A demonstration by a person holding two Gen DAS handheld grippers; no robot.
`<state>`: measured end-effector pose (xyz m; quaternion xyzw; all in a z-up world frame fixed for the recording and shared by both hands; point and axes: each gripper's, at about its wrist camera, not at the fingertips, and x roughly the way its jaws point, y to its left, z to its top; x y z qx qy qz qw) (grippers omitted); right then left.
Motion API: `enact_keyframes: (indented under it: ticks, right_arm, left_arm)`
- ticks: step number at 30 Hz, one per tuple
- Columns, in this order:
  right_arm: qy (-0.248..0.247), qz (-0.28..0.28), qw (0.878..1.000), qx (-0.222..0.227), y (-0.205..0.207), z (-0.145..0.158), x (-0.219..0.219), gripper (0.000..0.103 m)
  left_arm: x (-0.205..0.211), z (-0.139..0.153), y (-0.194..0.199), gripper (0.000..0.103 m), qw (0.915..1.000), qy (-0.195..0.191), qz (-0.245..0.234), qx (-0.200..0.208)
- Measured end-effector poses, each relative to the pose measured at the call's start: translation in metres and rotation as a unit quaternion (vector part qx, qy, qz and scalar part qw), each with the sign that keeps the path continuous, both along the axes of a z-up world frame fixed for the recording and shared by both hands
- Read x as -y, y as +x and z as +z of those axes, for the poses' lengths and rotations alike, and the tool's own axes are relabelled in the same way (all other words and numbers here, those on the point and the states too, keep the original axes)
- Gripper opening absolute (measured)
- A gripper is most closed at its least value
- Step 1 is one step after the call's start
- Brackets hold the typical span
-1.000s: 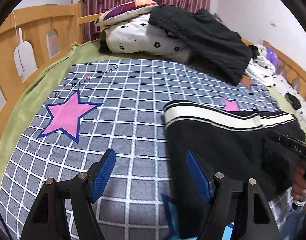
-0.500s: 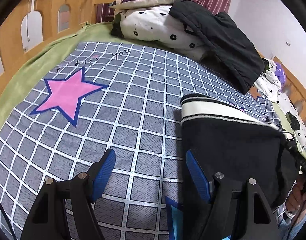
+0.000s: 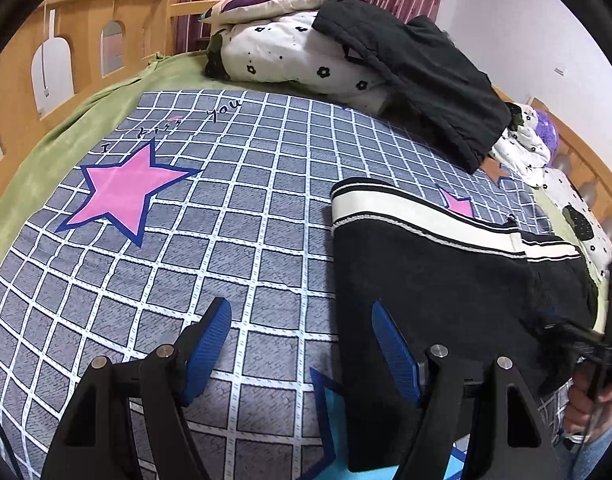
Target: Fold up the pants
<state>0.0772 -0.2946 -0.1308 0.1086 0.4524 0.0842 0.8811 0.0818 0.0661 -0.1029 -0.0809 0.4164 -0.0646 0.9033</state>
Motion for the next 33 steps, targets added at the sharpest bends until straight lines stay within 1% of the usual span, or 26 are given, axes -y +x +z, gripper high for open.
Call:
enact_keyframes:
  ticks: [1, 2, 3, 4, 5, 6, 7, 8, 9, 10, 11, 12, 13, 16, 17, 18, 19, 20, 21, 23, 24, 25, 26, 27, 30, 33]
  right_arm:
    - [-0.003, 0.002, 1.0, -0.015, 0.005, -0.007, -0.002, 0.034]
    - [0.0, 0.009, 0.999, -0.033, 0.008, -0.015, -0.004, 0.031]
    - [-0.007, 0.002, 1.0, -0.028, 0.009, -0.016, -0.006, 0.019]
    - [0.0, 0.003, 1.0, -0.014, 0.007, -0.012, -0.005, 0.014]
    - [0.026, 0.006, 1.0, 0.007, 0.002, -0.002, 0.001, 0.014]
    - [0.068, 0.0, 0.997, 0.04, -0.007, 0.012, 0.014, 0.014]
    - [0.093, -0.01, 0.994, 0.063, -0.015, 0.023, 0.025, 0.013]
    - [0.087, -0.024, 0.993, 0.074, -0.021, 0.03, 0.033, 0.013]
    - [0.067, -0.034, 0.995, 0.072, -0.023, 0.029, 0.034, 0.014]
    - [0.038, -0.044, 0.997, 0.054, -0.022, 0.021, 0.033, 0.016]
    - [0.016, -0.045, 0.999, 0.013, -0.017, 0.004, 0.03, 0.018]
    - [-0.002, -0.045, 0.999, -0.029, -0.011, -0.013, 0.026, 0.023]
    - [-0.016, -0.046, 0.998, -0.041, -0.009, -0.02, 0.023, 0.023]
    - [-0.043, -0.045, 0.998, 0.002, -0.015, -0.002, 0.016, 0.027]
    - [-0.039, -0.049, 0.998, 0.014, -0.018, 0.004, 0.017, 0.028]
    - [-0.029, -0.055, 0.998, 0.026, -0.024, 0.01, 0.02, 0.032]
    - [-0.027, -0.055, 0.998, 0.024, -0.029, 0.012, 0.021, 0.035]
    - [-0.036, -0.047, 0.998, 0.018, -0.032, 0.014, 0.022, 0.035]
    - [-0.051, -0.044, 0.998, 0.021, -0.036, 0.02, 0.024, 0.035]
    - [-0.082, -0.061, 0.994, 0.041, -0.047, 0.036, 0.033, 0.036]
    - [-0.095, -0.075, 0.991, 0.049, -0.054, 0.046, 0.045, 0.043]
    - [-0.1, -0.095, 0.989, 0.056, -0.063, 0.056, 0.061, 0.056]
    - [-0.099, -0.118, 0.986, 0.062, -0.075, 0.063, 0.079, 0.064]
    - [-0.097, -0.138, 0.984, 0.064, -0.082, 0.067, 0.096, 0.077]
    - [-0.097, -0.205, 0.972, 0.064, -0.11, 0.064, 0.16, 0.078]
    - [-0.094, -0.25, 0.963, 0.037, -0.116, 0.046, 0.208, 0.078]
  left_arm:
    - [0.001, 0.001, -0.001, 0.071, 1.0, -0.001, -0.001, 0.001]
    - [0.001, 0.002, -0.003, 0.071, 1.0, 0.0, -0.002, 0.004]
    - [0.001, 0.004, -0.005, 0.071, 1.0, 0.002, -0.002, 0.008]
    - [0.002, 0.006, -0.007, 0.071, 0.9999, 0.01, 0.0, 0.014]
    - [0.001, 0.008, -0.009, 0.071, 0.9997, 0.014, 0.001, 0.019]
    - [0.001, 0.01, -0.011, 0.071, 0.9996, 0.017, 0.001, 0.024]
    - [-0.001, 0.013, -0.013, 0.071, 0.9995, 0.016, 0.001, 0.029]
    - [-0.002, 0.014, -0.014, 0.071, 0.9995, 0.012, 0.0, 0.029]
    - [-0.003, 0.014, -0.014, 0.071, 0.9996, 0.006, -0.003, 0.027]
    - [-0.004, 0.013, -0.013, 0.071, 0.9998, -0.003, -0.009, 0.019]
    - [-0.003, 0.011, -0.013, 0.071, 0.9998, -0.009, -0.014, 0.012]
    - [-0.002, 0.01, -0.012, 0.071, 0.9997, -0.016, -0.018, 0.005]
    - [0.0, 0.009, -0.011, 0.071, 0.9995, -0.023, -0.023, -0.001]
    - [0.005, 0.008, -0.014, 0.071, 0.9994, -0.016, -0.032, 0.001]
    - [0.007, 0.007, -0.015, 0.071, 0.9994, -0.009, -0.034, 0.004]
    - [0.009, 0.007, -0.017, 0.071, 0.9993, -0.004, -0.038, 0.006]
    - [0.011, 0.006, -0.017, 0.071, 0.9989, -0.001, -0.047, 0.005]
    - [0.013, 0.006, -0.018, 0.071, 0.9985, 0.0, -0.054, 0.006]
    - [0.015, 0.006, -0.018, 0.071, 0.9981, 0.0, -0.061, 0.007]
    - [0.019, 0.006, -0.02, 0.071, 0.9974, 0.001, -0.072, 0.008]
    - [0.021, 0.004, -0.019, 0.071, 0.997, 0.0, -0.078, 0.005]
    - [0.024, 0.002, -0.017, 0.071, 0.9964, -0.004, -0.084, -0.003]
    - [0.026, -0.001, -0.015, 0.071, 0.996, -0.005, -0.089, -0.008]
    - [0.029, -0.003, -0.014, 0.071, 0.9957, -0.005, -0.091, -0.012]
    - [0.041, -0.011, -0.004, 0.07, 0.9949, -0.01, -0.096, -0.029]
    - [0.05, -0.016, 0.003, 0.07, 0.9929, -0.033, -0.107, -0.042]
